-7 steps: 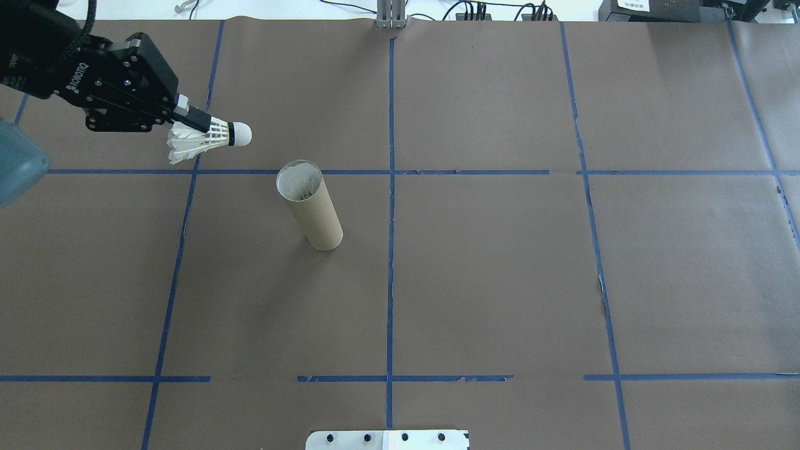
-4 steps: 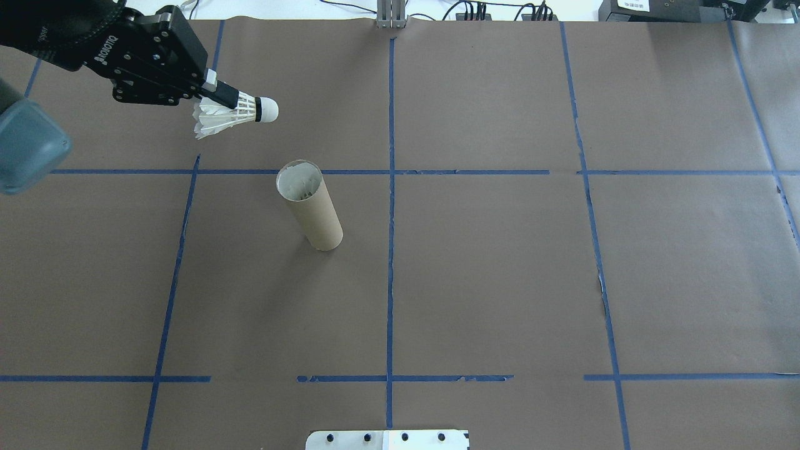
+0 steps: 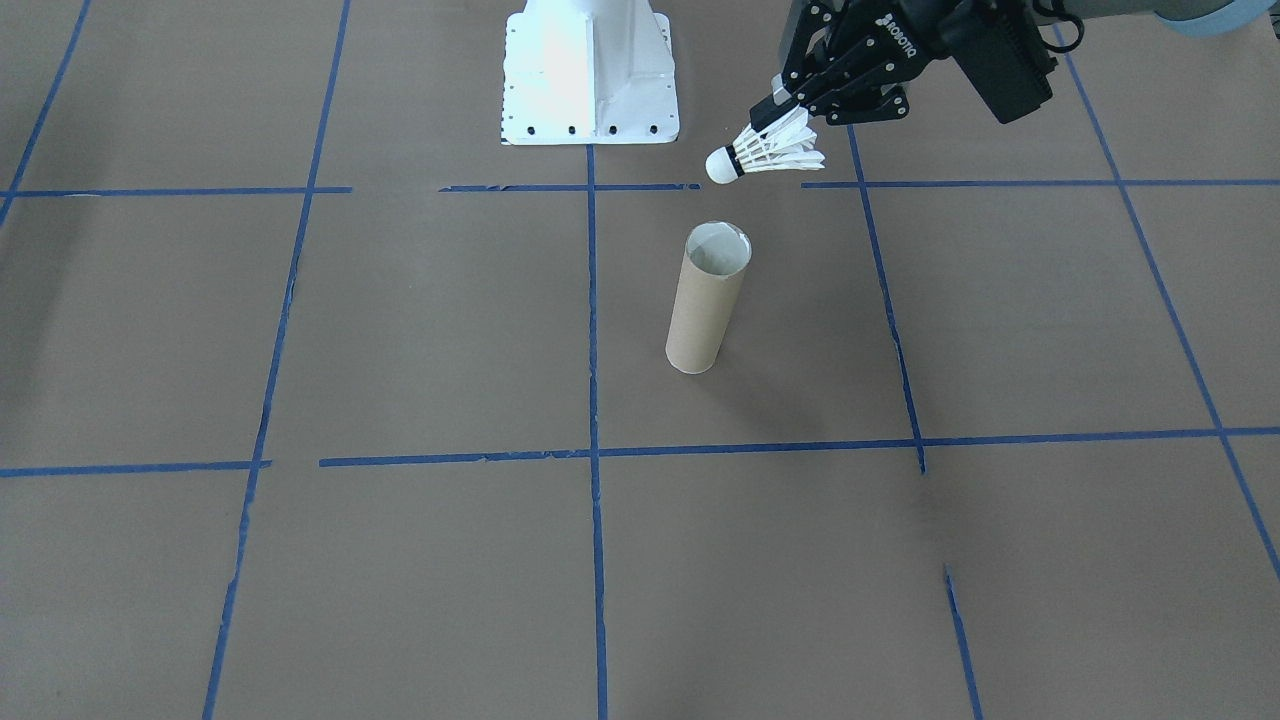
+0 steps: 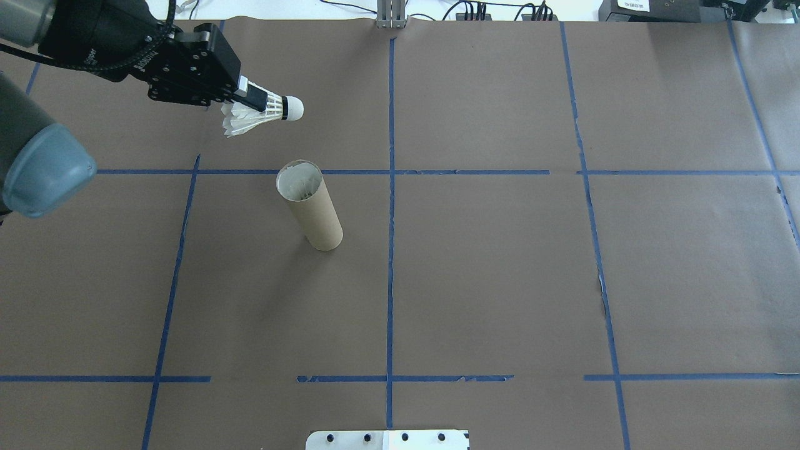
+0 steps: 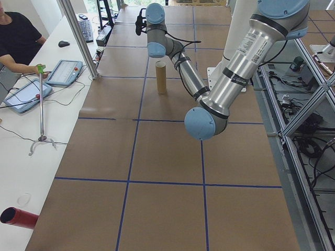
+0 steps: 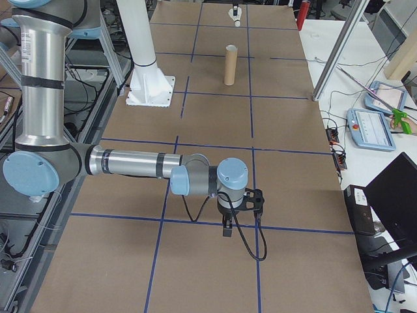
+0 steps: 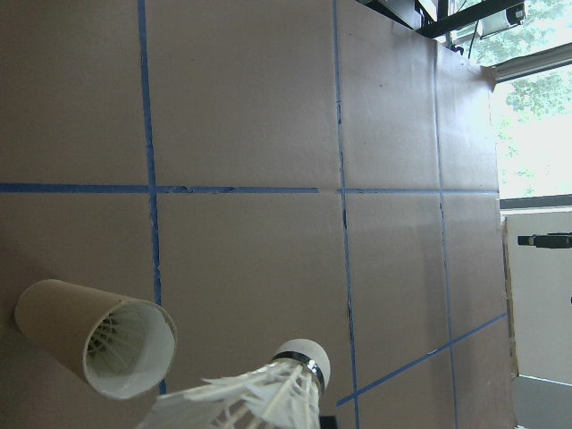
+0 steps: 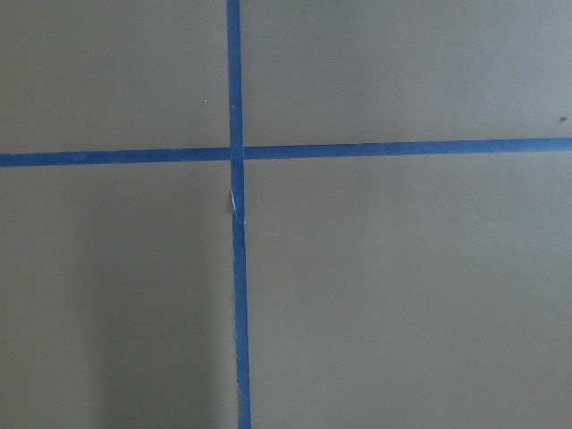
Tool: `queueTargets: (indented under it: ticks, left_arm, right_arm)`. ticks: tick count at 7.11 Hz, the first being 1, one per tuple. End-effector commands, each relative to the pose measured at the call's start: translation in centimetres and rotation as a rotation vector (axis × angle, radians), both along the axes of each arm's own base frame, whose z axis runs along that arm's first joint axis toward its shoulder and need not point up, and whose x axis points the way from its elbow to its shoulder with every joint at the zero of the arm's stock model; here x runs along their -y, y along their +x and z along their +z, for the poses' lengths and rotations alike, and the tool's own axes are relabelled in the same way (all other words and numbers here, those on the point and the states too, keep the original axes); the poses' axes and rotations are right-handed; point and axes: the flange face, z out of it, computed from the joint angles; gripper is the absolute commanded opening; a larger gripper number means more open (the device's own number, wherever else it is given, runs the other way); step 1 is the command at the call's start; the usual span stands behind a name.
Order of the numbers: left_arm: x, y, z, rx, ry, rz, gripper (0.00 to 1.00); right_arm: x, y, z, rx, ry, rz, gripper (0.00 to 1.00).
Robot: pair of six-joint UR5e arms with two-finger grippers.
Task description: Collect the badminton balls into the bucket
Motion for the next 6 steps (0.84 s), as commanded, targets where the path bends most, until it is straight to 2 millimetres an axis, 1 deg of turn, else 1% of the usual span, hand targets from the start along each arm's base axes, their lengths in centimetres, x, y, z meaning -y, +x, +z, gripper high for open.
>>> queueTargets:
  ticks: [1,2,3,4,5,6]
  left_arm:
    - [-1.0,0.2,-3.4,0.106,0.066,-0.052,0.0]
    - [-1.6,0.3,-4.5,0.164,0.079,-0.087,0.0]
    - [-2.3,1.3,-5.4,0.187,0.079,-0.09,0.0]
    - [-3.1,3.0,-6.3,0.239,0.076,-0.115,0.0]
    - [-4.1,4.6,-8.2,0.348,0.079,-0.146,0.0]
    - [-4.6,5.6,-9.8,0.451,0.075,-0.141,0.0]
  right_arm:
    - [0.0,0.0,0.0,0.0,0.0,0.0,1.0]
    - [0.0,0.0,0.0,0.0,0.0,0.0,1.0]
    - [0.0,0.0,0.0,0.0,0.0,0.0,1.0]
    - [0.0,0.0,0.0,0.0,0.0,0.0,1.0]
    - [0.0,0.0,0.0,0.0,0.0,0.0,1.0]
    - [0.0,0.0,0.0,0.0,0.0,0.0,1.0]
